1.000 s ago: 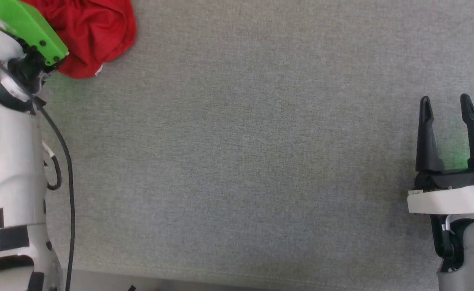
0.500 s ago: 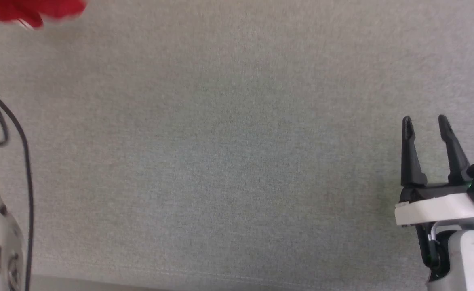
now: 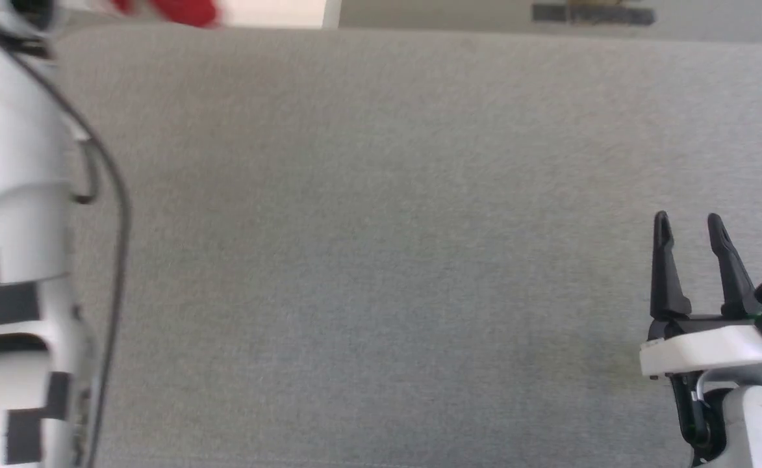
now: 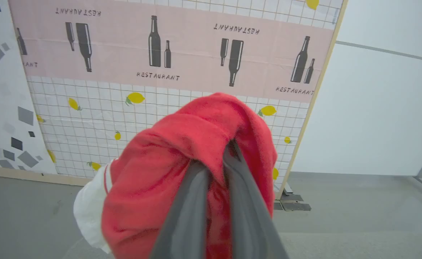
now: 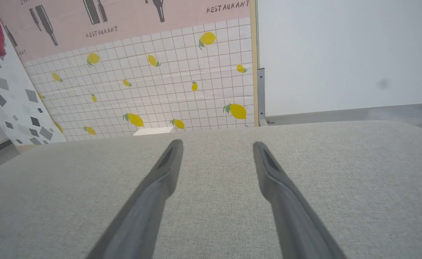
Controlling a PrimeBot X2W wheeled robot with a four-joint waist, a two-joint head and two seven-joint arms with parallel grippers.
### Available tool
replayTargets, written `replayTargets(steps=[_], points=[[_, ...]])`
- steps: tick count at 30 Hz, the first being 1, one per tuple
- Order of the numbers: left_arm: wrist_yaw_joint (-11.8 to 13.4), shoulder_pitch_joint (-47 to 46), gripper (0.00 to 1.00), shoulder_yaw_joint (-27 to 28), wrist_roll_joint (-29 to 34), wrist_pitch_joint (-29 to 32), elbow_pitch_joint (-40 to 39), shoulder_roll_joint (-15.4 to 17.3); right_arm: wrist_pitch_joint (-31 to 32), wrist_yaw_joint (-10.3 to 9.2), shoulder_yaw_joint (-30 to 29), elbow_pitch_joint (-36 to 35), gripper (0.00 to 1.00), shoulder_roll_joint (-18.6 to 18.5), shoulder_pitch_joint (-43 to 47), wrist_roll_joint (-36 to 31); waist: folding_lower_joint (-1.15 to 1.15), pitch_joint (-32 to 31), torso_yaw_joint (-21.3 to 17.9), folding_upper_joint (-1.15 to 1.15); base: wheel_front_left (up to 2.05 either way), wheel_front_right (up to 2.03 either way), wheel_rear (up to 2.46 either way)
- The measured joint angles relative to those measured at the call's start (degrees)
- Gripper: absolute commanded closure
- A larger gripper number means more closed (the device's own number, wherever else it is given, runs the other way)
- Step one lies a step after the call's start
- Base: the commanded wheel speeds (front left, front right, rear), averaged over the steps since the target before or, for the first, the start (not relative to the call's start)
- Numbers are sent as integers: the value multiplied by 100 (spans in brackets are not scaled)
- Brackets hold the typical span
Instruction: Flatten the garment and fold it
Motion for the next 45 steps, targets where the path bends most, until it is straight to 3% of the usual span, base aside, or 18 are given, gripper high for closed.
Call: replayTargets(steps=[9, 12, 20, 25, 34, 35, 36, 45], points=[[-249, 436, 100, -681, -263, -49, 391, -934, 0, 0, -253, 19, 0, 1, 191, 76, 0, -377, -654, 0, 0, 0, 0], [-277, 762, 100, -910, -307, -121, 573, -1084, 0, 0, -328, 22, 0, -2, 263, 107, 0, -433, -890, 0, 0, 0, 0], [-272, 1784, 100, -1514, -467, -154, 1358, -1221, 0, 0, -428, 12, 0, -2, 321, 156, 0, -375, -1365, 0, 0, 0, 0], [-264, 2483, 100, -2025, -699, 152, 1907, -1240, 0, 0, -430, 9, 0, -2, 321, 204, 0, -181, -1485, 0, 0, 0, 0], [156, 2835, 100, -2842, -1535, 985, 1980, -1243, 0, 0, -357, 18, 0, -2, 313, 238, 0, -52, -1463, 0, 0, 0, 0], [212, 2826, 78, -2854, -1604, 1017, 1954, -1244, 0, 0, -352, 19, 0, 0, 313, 248, 0, -62, -1439, 0, 0, 0, 0], [247, 2822, 0, -2849, -1666, 1017, 1929, -1245, 0, 0, -352, 22, 0, 0, 313, 248, 0, -74, -1418, 0, 0, 0, 0], [345, 2609, 0, -2187, -2383, 561, 1178, -1251, 0, 0, -394, 47, 0, -2, 442, 246, 0, -320, -1067, 0, 0, 0, 0]])
